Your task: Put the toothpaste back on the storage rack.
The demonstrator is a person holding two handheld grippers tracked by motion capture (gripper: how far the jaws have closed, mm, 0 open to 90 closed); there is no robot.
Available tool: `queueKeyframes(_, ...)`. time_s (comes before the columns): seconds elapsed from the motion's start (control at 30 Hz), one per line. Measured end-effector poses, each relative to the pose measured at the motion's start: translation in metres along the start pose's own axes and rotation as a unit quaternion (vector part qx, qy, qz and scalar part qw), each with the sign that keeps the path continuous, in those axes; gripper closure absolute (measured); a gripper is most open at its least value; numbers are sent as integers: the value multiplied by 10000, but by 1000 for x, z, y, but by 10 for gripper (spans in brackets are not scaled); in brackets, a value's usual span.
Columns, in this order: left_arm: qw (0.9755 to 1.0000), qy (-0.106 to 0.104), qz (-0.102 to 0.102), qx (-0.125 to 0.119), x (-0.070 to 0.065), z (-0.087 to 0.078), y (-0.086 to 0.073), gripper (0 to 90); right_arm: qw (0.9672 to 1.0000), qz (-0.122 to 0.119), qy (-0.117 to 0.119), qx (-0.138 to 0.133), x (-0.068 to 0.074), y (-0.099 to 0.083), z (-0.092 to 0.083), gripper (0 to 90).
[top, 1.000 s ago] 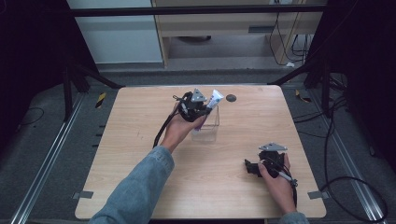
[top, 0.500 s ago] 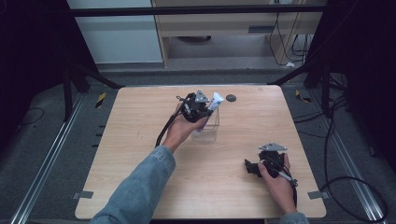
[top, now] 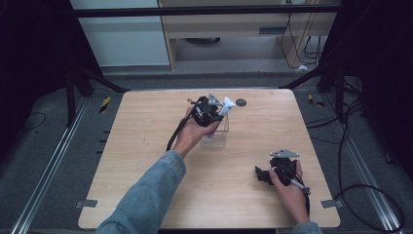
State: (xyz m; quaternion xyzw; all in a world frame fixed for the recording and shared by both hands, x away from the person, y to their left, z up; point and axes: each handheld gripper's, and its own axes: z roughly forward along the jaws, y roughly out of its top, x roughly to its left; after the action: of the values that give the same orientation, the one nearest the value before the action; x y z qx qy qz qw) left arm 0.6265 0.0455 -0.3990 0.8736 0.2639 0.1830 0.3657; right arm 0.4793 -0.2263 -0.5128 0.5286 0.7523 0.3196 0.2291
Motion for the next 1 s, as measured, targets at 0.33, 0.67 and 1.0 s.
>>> queueKeyframes(0.33,10000,13,-72,25,0,4,1,773,10000,3,3,-3,0,0,0,4)
queueKeyframes(0.67,9998,17,-215,4,2,5,0,765,10000,1,3,-3,0,0,0,4)
queueKeyframes(1.0,9997,52,-218,-5,3,4,0,735,10000,-20,3,-10,0,0,0,4)
